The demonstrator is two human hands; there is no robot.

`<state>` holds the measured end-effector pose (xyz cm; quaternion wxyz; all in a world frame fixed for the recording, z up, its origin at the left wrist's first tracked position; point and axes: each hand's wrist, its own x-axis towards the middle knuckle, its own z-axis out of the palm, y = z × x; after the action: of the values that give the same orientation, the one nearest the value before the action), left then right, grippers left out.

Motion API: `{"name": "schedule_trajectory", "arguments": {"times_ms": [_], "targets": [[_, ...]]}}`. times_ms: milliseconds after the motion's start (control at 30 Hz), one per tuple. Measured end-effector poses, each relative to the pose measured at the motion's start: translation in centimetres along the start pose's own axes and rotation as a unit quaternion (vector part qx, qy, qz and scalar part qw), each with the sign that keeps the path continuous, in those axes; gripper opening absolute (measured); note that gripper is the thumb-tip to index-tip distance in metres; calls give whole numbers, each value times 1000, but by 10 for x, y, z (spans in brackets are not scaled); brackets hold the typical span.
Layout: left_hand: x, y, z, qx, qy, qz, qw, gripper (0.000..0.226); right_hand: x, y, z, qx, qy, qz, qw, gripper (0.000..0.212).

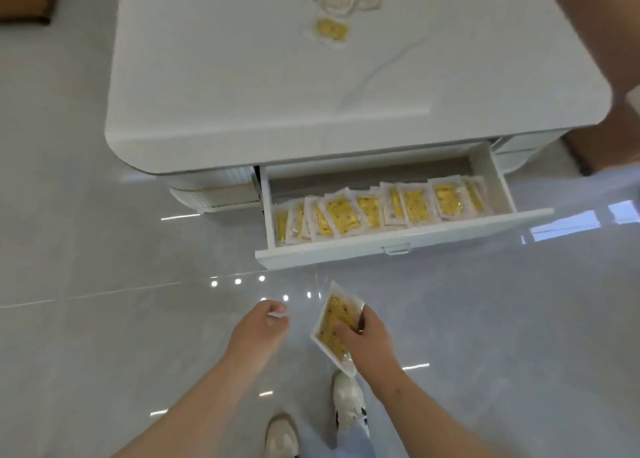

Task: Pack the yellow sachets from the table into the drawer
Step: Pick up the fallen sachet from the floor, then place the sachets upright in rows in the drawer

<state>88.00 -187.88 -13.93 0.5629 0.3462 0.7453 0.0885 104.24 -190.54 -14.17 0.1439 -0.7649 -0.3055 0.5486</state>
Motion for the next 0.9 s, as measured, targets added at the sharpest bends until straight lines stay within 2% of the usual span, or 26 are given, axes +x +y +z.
{"name": "schedule_trajectory", "arguments": {"times_ms": [100, 200, 267, 333, 433, 467, 567, 667, 800, 900], "targets": [[10, 38, -16, 5, 18, 9, 1000, 15, 25, -42, -15, 25, 19, -24, 999, 22], [32, 73, -20, -6, 48, -1, 999, 11, 73, -80, -35, 80, 32, -11, 996, 15], [47, 94, -19, -16, 54, -17, 998, 9, 102, -100, -49, 124, 2, 50, 991, 20], [57, 115, -18, -11, 35, -30, 999, 9, 112, -114, -63, 108, -52, 159, 980, 34], [65, 144, -19, 11, -2, -41, 999, 10, 108, -125, -76, 64, -127, 238, 961, 15], [67, 155, -22, 14, -7, -40, 999, 10, 108, -130, -77, 57, -131, 243, 959, 17], [74, 184, -43, 12, -5, -33, 999, 13, 117, -155, -67, 33, -102, 200, 974, 25], [85, 211, -79, 22, 10, -10, 1000, 12, 122, -209, -53, 65, -88, 154, 982, 4], [106, 241, -149, -25, 41, 27, 998, 9, 129, -295, -22, 81, -66, 67, 992, 8], [124, 261, -216, -49, 38, 49, 997, 15, 126, -366, 20, 107, -62, 23, 992, 8]]}}
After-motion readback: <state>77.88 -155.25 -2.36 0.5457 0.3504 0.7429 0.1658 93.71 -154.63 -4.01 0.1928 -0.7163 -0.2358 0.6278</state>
